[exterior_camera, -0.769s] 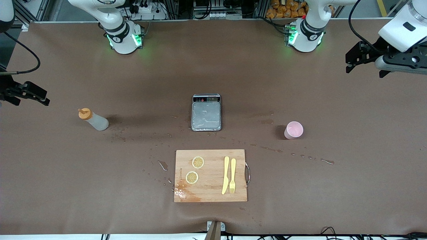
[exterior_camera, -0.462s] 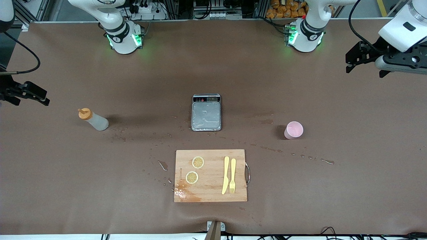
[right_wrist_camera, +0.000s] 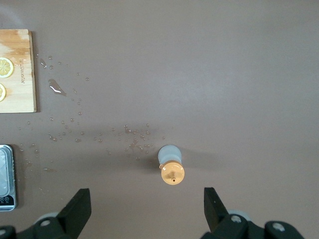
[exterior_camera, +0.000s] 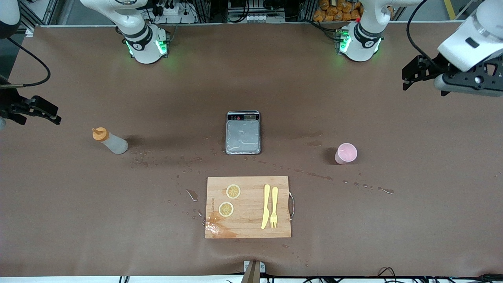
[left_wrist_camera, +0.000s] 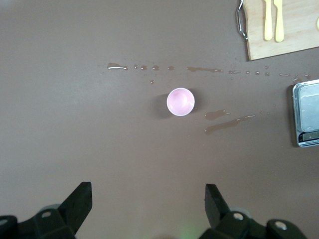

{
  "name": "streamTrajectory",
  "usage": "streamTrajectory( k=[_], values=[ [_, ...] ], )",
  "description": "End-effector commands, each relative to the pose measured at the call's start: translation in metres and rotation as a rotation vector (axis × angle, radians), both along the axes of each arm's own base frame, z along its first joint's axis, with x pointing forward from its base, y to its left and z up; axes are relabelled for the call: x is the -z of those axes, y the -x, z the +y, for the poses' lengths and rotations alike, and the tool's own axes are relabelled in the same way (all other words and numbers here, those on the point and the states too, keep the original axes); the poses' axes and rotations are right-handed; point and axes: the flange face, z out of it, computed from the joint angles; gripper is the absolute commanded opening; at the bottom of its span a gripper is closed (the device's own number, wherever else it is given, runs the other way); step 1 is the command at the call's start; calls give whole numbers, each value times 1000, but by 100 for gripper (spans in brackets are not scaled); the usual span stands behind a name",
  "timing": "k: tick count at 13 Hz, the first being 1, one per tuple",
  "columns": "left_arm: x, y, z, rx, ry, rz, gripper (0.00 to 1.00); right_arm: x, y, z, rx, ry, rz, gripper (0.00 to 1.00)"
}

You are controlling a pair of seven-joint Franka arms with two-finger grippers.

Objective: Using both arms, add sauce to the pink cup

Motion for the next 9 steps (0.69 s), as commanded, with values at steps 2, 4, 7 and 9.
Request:
streamTrajectory(
  k=[2, 4, 7, 9],
  values=[
    [24, -19, -3, -17, 65, 24, 100, -4, 3, -11, 38, -1, 5, 100],
    [36, -22, -3, -17, 65, 44, 100, 2, 7, -18, 52, -6, 42, 100],
    [84, -22, -8, -11, 48, 122, 100, 9, 13, -45, 117, -26, 89, 100],
    [117, -24, -10, -11, 49, 115, 100, 18, 16, -60, 199, -88, 122, 100]
  ],
)
